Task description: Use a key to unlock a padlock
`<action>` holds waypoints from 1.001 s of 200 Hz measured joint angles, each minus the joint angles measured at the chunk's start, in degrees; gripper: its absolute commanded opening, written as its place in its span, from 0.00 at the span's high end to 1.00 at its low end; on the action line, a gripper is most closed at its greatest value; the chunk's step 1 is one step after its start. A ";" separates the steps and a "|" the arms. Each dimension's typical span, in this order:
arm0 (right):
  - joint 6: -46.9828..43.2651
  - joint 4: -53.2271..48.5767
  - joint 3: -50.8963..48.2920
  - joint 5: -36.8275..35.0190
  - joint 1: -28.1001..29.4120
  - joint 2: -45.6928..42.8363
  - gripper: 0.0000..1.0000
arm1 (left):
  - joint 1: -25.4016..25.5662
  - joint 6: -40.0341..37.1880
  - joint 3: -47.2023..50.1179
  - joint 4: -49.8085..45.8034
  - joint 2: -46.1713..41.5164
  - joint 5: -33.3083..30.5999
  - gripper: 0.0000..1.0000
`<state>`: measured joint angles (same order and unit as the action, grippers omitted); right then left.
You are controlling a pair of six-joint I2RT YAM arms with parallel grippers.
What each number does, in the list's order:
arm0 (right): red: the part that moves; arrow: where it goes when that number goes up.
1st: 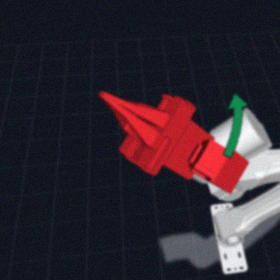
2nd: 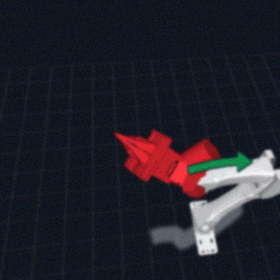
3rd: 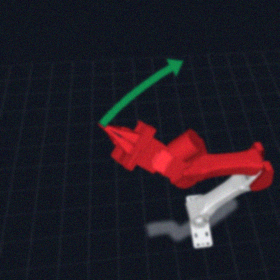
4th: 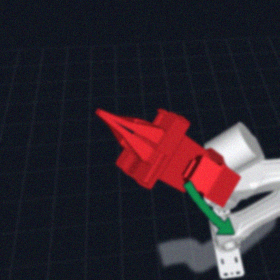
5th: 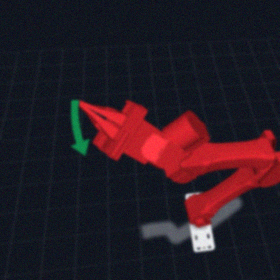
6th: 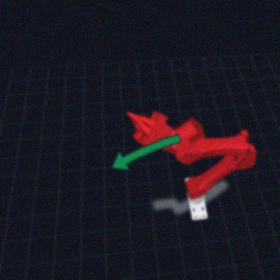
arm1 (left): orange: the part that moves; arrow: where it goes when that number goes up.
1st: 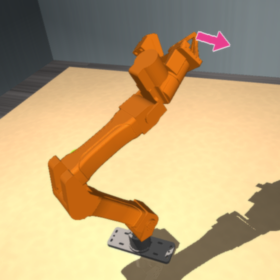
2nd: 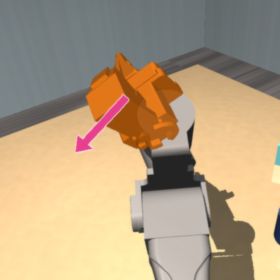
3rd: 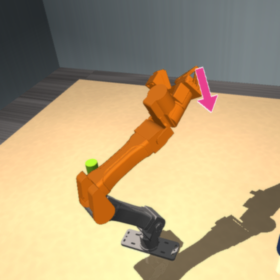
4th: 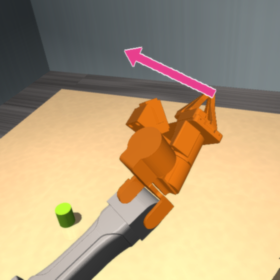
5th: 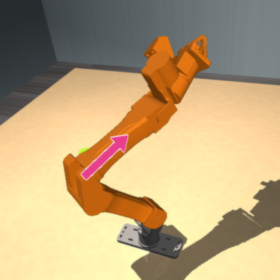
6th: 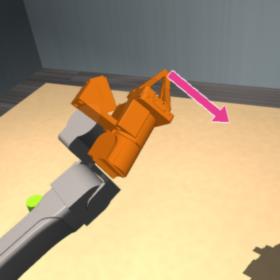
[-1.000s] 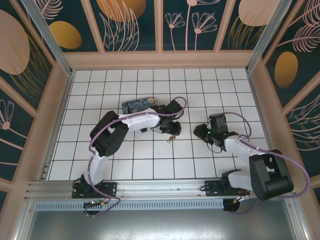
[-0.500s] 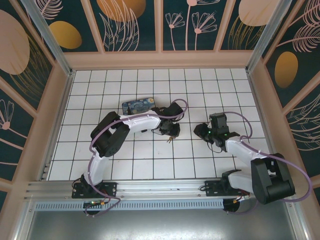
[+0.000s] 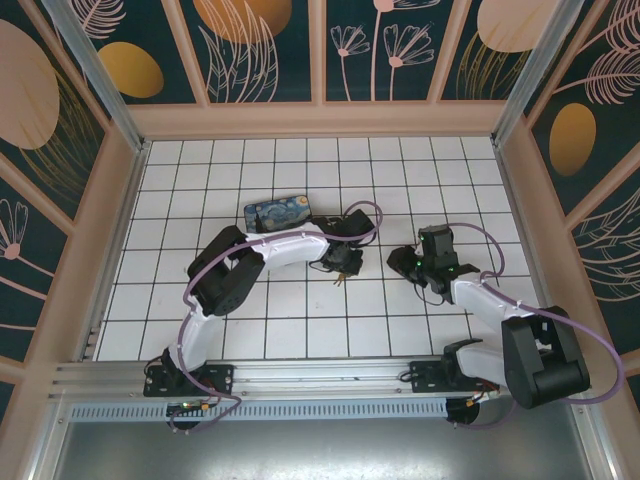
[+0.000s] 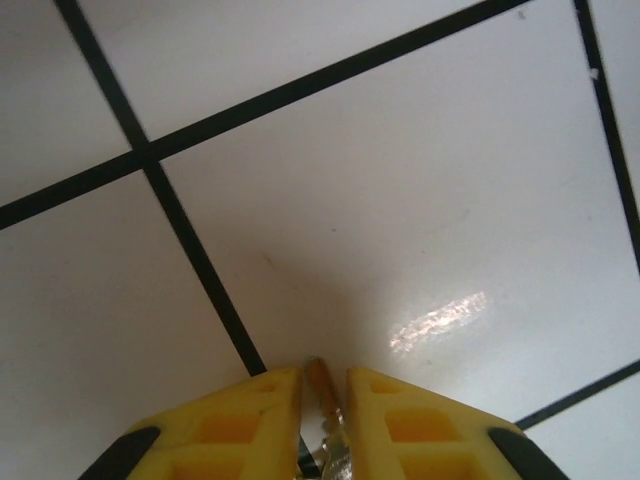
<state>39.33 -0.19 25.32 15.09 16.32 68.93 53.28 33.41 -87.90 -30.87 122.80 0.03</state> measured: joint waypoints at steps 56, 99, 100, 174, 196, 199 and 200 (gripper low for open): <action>0.00 0.83 -0.09 0.04 0.00 0.00 0.72 | 0.79 3.13 0.07 0.00 0.00 -1.92 0.81; 0.02 1.77 -1.09 0.74 0.02 -0.02 0.72 | 1.09 6.36 -0.70 -0.83 0.33 -2.49 0.93; 0.02 1.77 -1.14 0.81 0.02 -0.04 0.72 | 1.11 6.47 -0.74 -0.87 0.33 -2.51 0.93; 0.20 1.75 -3.37 1.07 2.25 -2.58 0.72 | 1.38 11.19 -1.92 -1.25 0.59 -0.55 0.99; 0.20 1.75 -3.37 0.96 5.05 -2.56 0.72 | 1.49 12.20 -1.95 -1.01 0.59 1.73 1.00; 0.17 1.75 -3.37 0.94 5.42 -2.56 0.72 | 1.46 12.35 -1.95 -1.01 0.59 2.10 1.00; 0.20 1.75 -3.37 0.90 5.57 -2.56 0.72 | 1.44 12.39 -1.95 -1.01 0.59 2.25 1.00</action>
<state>39.53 1.56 21.96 15.99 21.89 66.37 54.72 45.80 -89.84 -31.88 123.39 2.28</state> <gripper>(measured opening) 0.278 0.064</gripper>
